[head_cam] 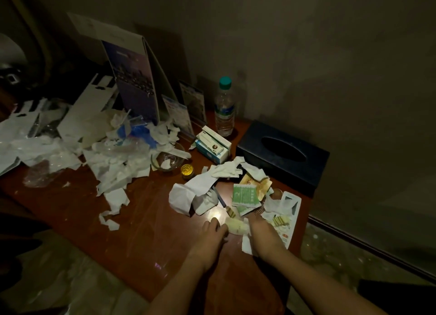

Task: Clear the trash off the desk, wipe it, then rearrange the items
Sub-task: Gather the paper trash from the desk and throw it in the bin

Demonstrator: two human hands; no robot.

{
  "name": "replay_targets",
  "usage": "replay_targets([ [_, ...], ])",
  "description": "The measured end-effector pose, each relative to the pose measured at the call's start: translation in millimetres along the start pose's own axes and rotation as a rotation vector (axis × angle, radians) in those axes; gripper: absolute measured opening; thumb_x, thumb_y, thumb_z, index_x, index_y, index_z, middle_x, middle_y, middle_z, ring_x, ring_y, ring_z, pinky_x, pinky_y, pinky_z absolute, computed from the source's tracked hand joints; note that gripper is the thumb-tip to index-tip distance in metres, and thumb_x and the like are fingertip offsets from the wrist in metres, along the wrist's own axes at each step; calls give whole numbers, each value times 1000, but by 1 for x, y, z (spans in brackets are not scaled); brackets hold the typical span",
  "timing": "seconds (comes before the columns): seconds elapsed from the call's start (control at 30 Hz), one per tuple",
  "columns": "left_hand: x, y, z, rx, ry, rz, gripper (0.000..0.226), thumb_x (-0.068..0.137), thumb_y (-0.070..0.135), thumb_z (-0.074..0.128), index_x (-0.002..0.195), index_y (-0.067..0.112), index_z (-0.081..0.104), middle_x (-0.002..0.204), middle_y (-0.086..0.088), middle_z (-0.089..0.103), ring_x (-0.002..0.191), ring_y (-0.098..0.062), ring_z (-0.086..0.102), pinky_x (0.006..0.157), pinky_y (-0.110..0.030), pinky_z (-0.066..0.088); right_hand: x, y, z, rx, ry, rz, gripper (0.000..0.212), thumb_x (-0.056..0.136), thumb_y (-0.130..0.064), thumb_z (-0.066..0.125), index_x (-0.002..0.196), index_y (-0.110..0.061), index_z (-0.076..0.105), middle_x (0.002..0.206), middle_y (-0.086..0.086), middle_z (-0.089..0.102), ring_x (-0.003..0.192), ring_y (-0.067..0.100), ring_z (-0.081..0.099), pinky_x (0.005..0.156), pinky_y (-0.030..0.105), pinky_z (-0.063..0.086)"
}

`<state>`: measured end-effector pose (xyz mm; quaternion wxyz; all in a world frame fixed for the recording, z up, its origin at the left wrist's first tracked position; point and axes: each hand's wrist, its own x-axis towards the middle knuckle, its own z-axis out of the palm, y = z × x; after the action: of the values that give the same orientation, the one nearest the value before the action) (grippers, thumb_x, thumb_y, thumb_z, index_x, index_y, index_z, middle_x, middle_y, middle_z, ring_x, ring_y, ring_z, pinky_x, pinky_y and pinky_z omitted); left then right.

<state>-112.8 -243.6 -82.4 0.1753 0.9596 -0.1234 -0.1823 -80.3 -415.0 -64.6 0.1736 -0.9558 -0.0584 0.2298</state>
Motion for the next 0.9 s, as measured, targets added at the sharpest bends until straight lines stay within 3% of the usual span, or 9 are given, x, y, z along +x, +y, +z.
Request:
replay_targets([
  [0.1,0,0,-2,-145,62,-12,25,93,6,52,114,19,48,117,4,39,97,-13,45,83,-28,46,-2,5,-17,-49,70,-135,37,87,-2,53,122,-13,57,123,6,50,108,22,52,86,29,45],
  [0.2,2,-4,-12,-146,191,-18,17,91,15,58,107,18,53,114,6,45,91,-16,49,76,-33,48,-2,13,-30,-230,226,-235,30,76,-15,71,106,-19,69,126,6,48,116,26,47,92,36,42],
  [0.3,10,-9,-30,-28,310,-49,28,88,32,64,112,19,59,119,5,52,107,-19,50,91,-29,43,6,18,-40,-236,214,-115,29,73,-31,77,102,-30,70,150,8,30,136,38,24,107,54,25],
  [0.37,13,-12,-45,63,360,-117,39,79,40,73,112,21,61,120,6,54,116,-22,46,98,-33,37,12,19,-43,-188,179,-37,33,84,-36,67,116,-36,63,157,8,11,141,37,9,111,52,14],
  [0.43,16,-21,-54,61,429,-153,37,71,31,81,103,21,65,115,-1,60,118,-32,47,97,-48,37,18,19,-43,-164,123,48,40,89,-36,60,128,-38,53,156,10,9,141,34,12,112,48,15],
  [0.5,21,-29,-57,-76,467,-240,27,79,21,73,103,23,63,131,-2,51,134,-32,28,106,-55,32,20,16,-41,-132,93,71,42,91,-35,57,132,-35,49,152,9,18,138,31,21,111,45,20],
  [0.6,31,-28,-64,-459,545,-411,22,89,23,62,110,22,61,157,4,12,138,-5,-4,117,-42,19,23,15,-37,-60,121,13,38,90,-25,57,128,-30,52,139,4,38,129,26,32,108,37,28],
  [0.7,43,-29,-68,-297,427,-329,19,90,26,62,109,29,60,160,10,-6,145,-21,-9,116,-46,15,24,16,-37,-2,115,-84,40,85,-10,58,123,-20,55,126,3,48,124,21,36,100,26,35],
  [0.9,58,-35,-63,-114,146,-328,59,81,53,66,132,44,39,159,7,-9,142,-34,0,110,-54,27,38,5,-46,-23,-22,-356,41,81,0,55,118,-17,52,116,2,50,109,20,48,80,25,34],
])
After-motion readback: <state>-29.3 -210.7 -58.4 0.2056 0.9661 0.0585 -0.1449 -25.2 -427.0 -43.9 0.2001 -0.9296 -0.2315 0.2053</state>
